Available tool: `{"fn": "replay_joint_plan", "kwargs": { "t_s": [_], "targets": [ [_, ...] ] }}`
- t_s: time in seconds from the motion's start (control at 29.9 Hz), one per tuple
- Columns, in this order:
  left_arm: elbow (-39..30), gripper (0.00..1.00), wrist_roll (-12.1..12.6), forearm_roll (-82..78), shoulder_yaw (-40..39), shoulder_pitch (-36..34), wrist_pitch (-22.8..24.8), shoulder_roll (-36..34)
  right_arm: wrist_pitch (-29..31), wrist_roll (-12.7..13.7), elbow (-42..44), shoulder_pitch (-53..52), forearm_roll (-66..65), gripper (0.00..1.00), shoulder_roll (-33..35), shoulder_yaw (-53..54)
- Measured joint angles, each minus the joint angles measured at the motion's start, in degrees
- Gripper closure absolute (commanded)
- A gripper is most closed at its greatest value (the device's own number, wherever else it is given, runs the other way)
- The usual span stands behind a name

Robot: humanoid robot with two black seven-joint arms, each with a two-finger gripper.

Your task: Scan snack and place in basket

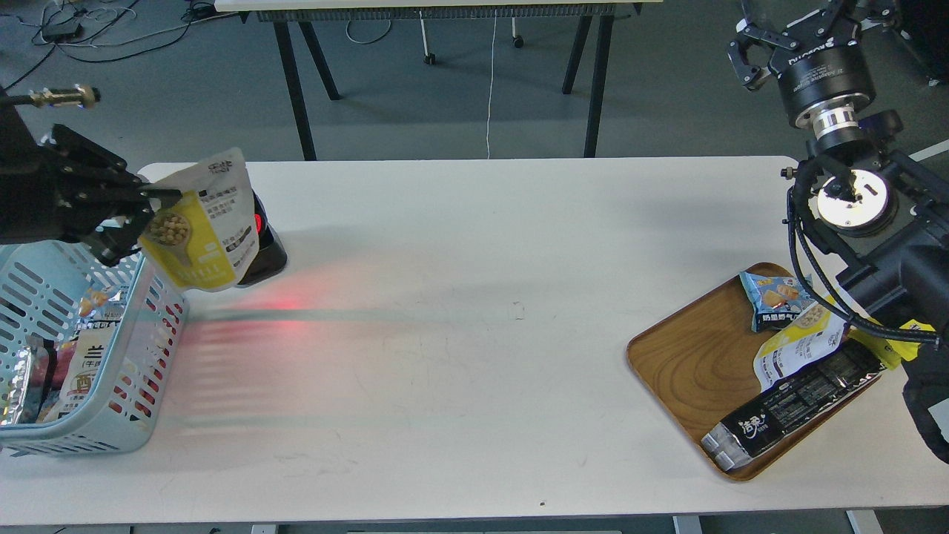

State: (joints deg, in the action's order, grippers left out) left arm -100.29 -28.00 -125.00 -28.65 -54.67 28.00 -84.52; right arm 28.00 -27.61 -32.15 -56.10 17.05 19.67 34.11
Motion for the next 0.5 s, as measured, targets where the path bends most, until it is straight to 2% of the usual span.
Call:
{"fn": "replay_joint_plan", "kwargs": {
  "t_s": [0.2,0.3,0.4,0.5],
  "targets": [
    [0.2,1.00,0.0,0.0,0.2,0.0,-5.4,-10.0,0.0,-0.1,0.1,-0.1,0.0,0.01,-0.4,0.0],
    [0.8,1.00,0.0,0.1,1.2,0.0,-6.6,-14.0,0.0,-0.1,0.1,-0.2,0.0,0.01,-0.6,0.0],
    [1.9,1.00,0.0,0.4,4.4,0.0,-7.6,-15.2,0.0,0.0,0.1,-0.6,0.0,0.01,-0.8,-0.1],
    [2.2,1.00,0.0,1.3,8.7,0.0,-11.8,-15.4,0.0,0.0,0.1,-1.2,0.0,0.01,-0.8,-0.2]
  ]
}}
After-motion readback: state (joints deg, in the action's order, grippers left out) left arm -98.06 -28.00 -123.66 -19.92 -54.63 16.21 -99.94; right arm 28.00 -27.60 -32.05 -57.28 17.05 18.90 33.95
